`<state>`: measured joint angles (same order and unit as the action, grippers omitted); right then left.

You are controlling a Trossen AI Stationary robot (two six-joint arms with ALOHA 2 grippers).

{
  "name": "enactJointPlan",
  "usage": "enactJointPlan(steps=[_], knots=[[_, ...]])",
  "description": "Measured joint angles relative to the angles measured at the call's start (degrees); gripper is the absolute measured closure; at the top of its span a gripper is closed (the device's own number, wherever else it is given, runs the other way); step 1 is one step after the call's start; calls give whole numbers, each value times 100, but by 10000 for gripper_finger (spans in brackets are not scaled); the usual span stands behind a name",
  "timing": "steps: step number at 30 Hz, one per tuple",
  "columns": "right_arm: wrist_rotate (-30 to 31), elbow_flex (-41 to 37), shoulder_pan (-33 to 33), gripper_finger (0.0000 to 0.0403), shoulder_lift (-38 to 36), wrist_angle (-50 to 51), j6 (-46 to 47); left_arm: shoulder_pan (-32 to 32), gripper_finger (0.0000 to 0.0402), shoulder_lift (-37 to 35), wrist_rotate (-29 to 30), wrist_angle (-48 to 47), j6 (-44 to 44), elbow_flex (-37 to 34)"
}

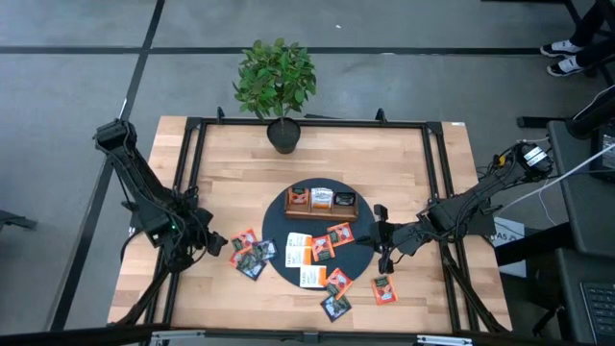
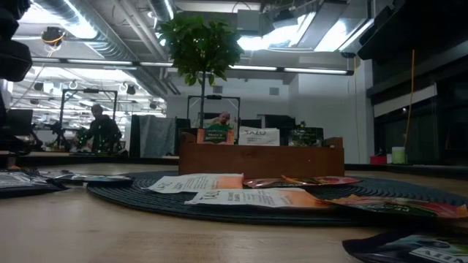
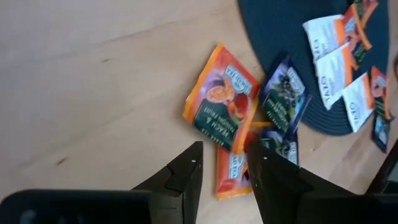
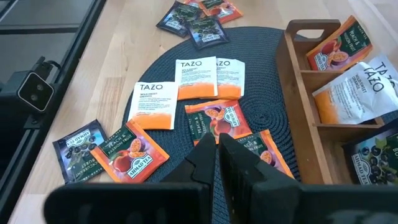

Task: Pick & Place Tea
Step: Put the orange tea bag into the left side of the wooden organizer

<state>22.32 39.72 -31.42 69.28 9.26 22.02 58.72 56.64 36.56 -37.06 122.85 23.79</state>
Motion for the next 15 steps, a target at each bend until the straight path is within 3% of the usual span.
enactJointPlan(steps=[5,15], knots=[[0,-2,-1,377,0,0,21,-46,251,0,244,-5,-181,0],[2,-2,0,377,0,-31,22,-458,208,91,-2,34,-201,0]])
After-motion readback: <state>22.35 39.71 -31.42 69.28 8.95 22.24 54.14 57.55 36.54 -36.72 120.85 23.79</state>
